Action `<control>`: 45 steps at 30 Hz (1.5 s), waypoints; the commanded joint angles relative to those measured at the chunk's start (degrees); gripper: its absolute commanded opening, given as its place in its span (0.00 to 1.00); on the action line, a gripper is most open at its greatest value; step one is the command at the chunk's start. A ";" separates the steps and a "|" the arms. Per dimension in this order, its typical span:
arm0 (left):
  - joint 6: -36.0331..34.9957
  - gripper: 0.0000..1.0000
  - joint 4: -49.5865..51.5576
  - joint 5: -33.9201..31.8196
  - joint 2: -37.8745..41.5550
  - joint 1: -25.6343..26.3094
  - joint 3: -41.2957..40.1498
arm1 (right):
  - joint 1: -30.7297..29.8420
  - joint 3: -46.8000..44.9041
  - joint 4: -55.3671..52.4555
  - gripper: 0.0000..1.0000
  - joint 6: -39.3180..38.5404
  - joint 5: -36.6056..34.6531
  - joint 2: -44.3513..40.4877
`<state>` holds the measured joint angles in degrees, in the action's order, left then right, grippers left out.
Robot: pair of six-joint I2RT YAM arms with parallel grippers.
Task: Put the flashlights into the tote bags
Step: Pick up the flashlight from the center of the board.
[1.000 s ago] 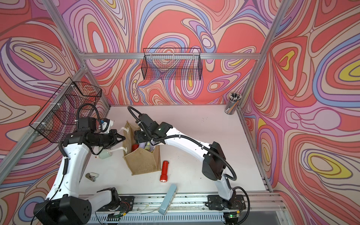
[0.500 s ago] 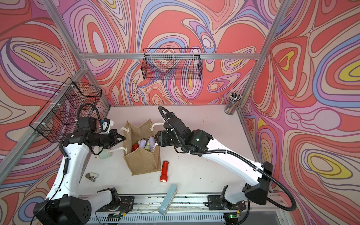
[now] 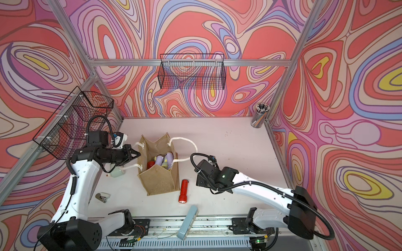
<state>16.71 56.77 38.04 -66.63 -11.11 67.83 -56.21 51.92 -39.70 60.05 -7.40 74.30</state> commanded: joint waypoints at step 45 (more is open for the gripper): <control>-1.05 0.07 2.89 -0.56 2.76 1.02 0.23 | 3.54 11.16 -0.69 0.22 -6.53 4.49 30.37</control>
<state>16.10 57.65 37.01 -64.49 -10.44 67.83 -55.48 65.98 -36.51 52.42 3.27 105.25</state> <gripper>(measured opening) 0.075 0.383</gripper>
